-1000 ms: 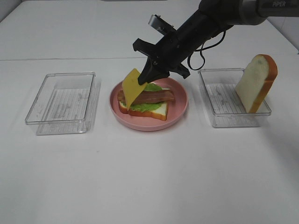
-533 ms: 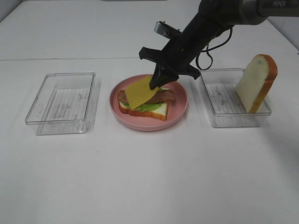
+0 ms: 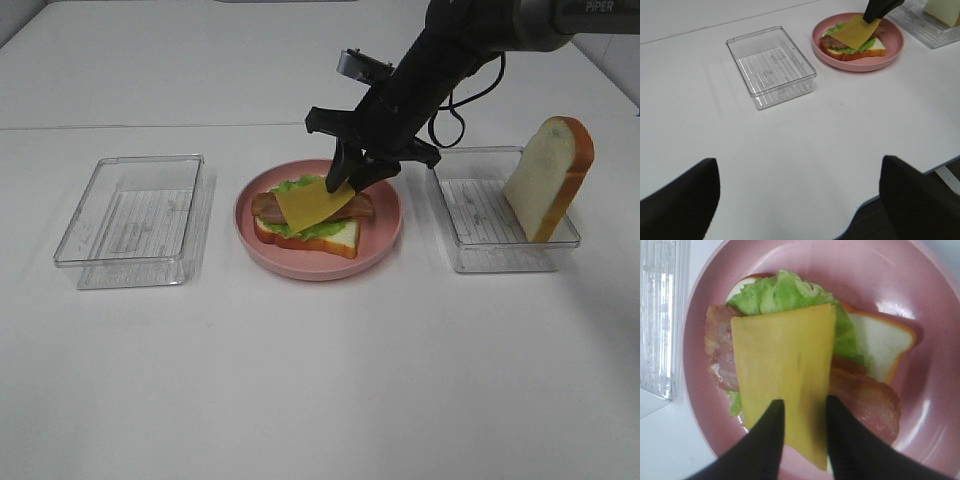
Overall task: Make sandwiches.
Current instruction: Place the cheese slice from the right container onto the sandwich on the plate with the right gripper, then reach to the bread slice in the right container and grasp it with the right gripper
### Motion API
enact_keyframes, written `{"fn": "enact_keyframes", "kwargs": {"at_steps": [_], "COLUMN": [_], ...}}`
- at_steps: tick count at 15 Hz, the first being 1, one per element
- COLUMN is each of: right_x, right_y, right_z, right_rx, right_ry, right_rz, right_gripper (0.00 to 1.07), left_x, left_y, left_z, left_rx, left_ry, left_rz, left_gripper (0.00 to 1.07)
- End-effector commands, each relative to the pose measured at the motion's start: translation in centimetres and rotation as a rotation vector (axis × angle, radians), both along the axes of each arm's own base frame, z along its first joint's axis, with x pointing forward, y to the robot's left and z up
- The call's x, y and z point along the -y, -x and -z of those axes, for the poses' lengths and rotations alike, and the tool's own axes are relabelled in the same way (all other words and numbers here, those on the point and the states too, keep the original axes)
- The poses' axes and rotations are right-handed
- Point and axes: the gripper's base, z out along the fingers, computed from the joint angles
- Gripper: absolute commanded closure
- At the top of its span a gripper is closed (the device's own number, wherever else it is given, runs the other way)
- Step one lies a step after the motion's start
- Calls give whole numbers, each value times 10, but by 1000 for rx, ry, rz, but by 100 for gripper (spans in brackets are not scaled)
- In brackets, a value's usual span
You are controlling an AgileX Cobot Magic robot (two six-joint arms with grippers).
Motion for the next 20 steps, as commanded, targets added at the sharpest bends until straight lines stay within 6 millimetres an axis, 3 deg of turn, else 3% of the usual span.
{"fn": "enact_keyframes", "kwargs": {"at_steps": [1,2,7,14,16,17,20], "right_x": [3,7,34,70,104,135,166], "right_y": [1,3,12,22,17,19,22], "right_z": [-11,-32,-94,-134,-140,-141,-141], "right_rx": [12,64,228,270,242,170,89], "right_ry": [3,31,274,427,419,430,448], "right_rz": [-8,-27,-49,-8,95,157,214], "right_gripper": [33,29,29,29,29,29,29], "left_x": [0,0,0,0,0,0,0], "left_y": [1,1,1,1,1,1,1], "left_z": [0,0,0,0,0,0,0], "left_rx": [13,13,13,13,13,13,13], "left_ry": [12,12,12,12,12,12,12], "left_rz": [1,1,1,1,1,1,1], "left_gripper": [24,24,24,24,24,24,24]}}
